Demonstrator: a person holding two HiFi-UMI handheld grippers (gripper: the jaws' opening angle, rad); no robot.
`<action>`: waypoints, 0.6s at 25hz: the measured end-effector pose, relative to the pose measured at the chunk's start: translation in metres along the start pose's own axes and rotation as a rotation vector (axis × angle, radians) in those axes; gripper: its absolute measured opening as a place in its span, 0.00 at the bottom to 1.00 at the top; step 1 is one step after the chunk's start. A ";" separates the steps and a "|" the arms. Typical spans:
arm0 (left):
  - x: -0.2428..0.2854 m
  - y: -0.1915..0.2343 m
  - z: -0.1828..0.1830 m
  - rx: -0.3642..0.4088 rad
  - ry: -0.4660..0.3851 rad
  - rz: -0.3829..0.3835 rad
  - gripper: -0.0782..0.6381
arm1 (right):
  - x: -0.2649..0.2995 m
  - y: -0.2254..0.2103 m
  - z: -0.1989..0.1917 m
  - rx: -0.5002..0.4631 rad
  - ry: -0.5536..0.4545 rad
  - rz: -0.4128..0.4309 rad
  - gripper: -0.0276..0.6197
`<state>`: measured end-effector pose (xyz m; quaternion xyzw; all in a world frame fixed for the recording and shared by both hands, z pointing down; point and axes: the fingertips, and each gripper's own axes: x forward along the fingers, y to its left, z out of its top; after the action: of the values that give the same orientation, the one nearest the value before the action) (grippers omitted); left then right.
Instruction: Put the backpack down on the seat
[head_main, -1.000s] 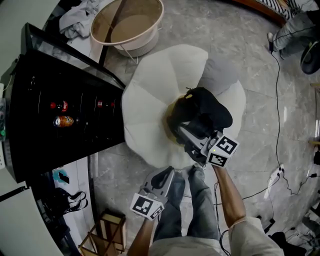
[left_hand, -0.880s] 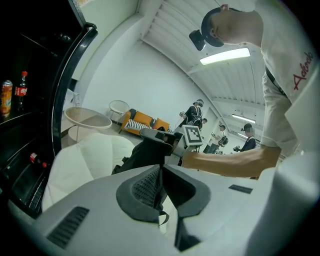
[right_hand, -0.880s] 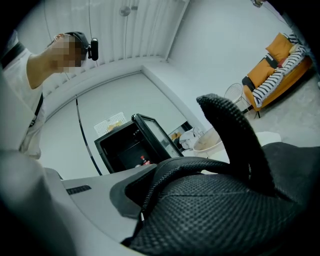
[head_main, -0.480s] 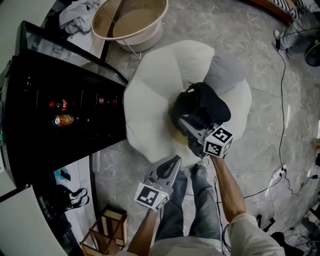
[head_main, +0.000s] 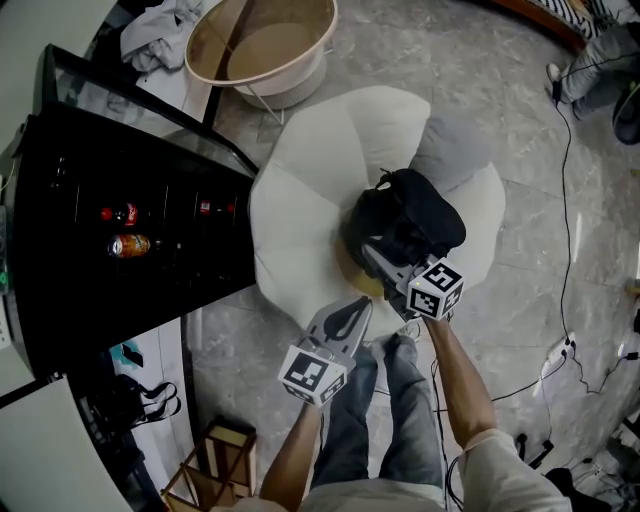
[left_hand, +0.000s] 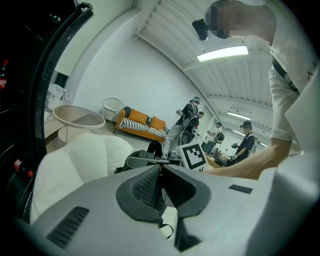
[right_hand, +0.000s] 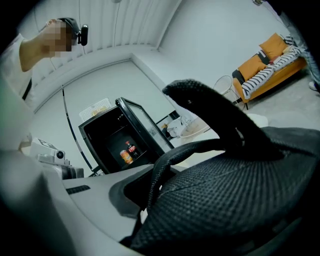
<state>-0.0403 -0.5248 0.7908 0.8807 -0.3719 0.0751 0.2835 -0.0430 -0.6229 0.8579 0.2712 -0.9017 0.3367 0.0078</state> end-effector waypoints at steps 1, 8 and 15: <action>0.000 0.000 -0.003 -0.003 0.004 -0.002 0.17 | -0.001 0.000 -0.005 -0.004 0.008 -0.007 0.09; -0.004 -0.004 -0.024 -0.032 0.023 -0.019 0.17 | -0.018 -0.010 -0.045 -0.027 0.064 -0.113 0.30; -0.010 -0.020 -0.031 -0.020 0.030 -0.046 0.17 | -0.054 -0.015 -0.059 -0.048 0.026 -0.239 0.38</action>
<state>-0.0312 -0.4905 0.8045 0.8849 -0.3480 0.0781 0.2994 0.0002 -0.5696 0.9020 0.3722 -0.8706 0.3149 0.0660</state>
